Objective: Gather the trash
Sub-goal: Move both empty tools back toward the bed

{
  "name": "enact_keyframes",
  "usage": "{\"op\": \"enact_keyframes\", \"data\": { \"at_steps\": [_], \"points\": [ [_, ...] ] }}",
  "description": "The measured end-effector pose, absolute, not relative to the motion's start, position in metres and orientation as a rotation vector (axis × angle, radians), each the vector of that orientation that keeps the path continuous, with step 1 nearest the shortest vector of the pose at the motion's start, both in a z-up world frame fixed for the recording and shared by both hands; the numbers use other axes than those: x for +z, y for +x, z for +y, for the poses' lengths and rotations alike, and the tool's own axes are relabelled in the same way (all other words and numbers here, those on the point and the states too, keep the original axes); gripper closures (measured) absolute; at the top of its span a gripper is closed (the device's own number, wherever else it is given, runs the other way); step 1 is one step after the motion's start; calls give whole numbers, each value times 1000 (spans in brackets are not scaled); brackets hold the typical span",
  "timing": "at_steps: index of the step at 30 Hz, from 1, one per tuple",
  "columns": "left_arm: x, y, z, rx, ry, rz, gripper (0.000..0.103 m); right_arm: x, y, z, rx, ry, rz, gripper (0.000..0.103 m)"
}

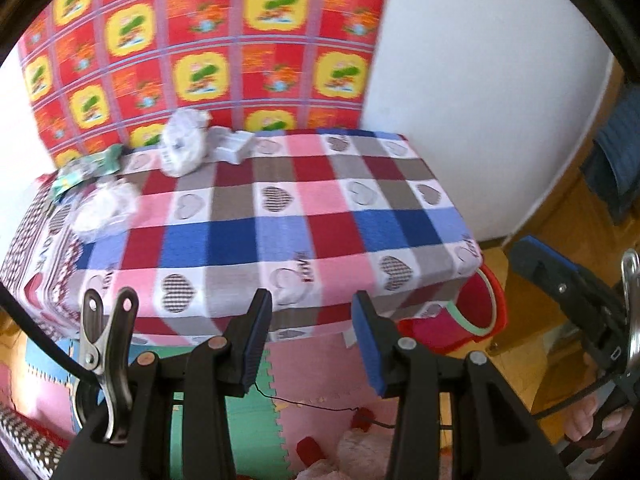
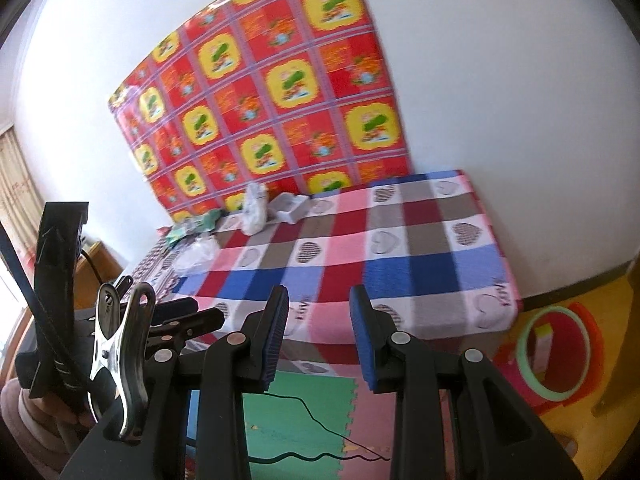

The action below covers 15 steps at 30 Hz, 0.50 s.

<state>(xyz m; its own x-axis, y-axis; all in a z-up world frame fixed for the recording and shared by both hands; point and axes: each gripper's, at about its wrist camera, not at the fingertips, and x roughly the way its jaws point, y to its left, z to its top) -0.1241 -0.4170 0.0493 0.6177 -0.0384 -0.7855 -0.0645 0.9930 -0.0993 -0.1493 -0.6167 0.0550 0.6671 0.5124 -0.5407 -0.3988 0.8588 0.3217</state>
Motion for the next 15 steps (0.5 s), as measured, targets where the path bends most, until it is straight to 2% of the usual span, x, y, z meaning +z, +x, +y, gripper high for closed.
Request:
{"op": "enact_keyframes", "data": {
  "at_steps": [15],
  "points": [
    [49,-105,-319,198,-215,900,60,57,-98,-518,722,130,695,70]
  ]
}}
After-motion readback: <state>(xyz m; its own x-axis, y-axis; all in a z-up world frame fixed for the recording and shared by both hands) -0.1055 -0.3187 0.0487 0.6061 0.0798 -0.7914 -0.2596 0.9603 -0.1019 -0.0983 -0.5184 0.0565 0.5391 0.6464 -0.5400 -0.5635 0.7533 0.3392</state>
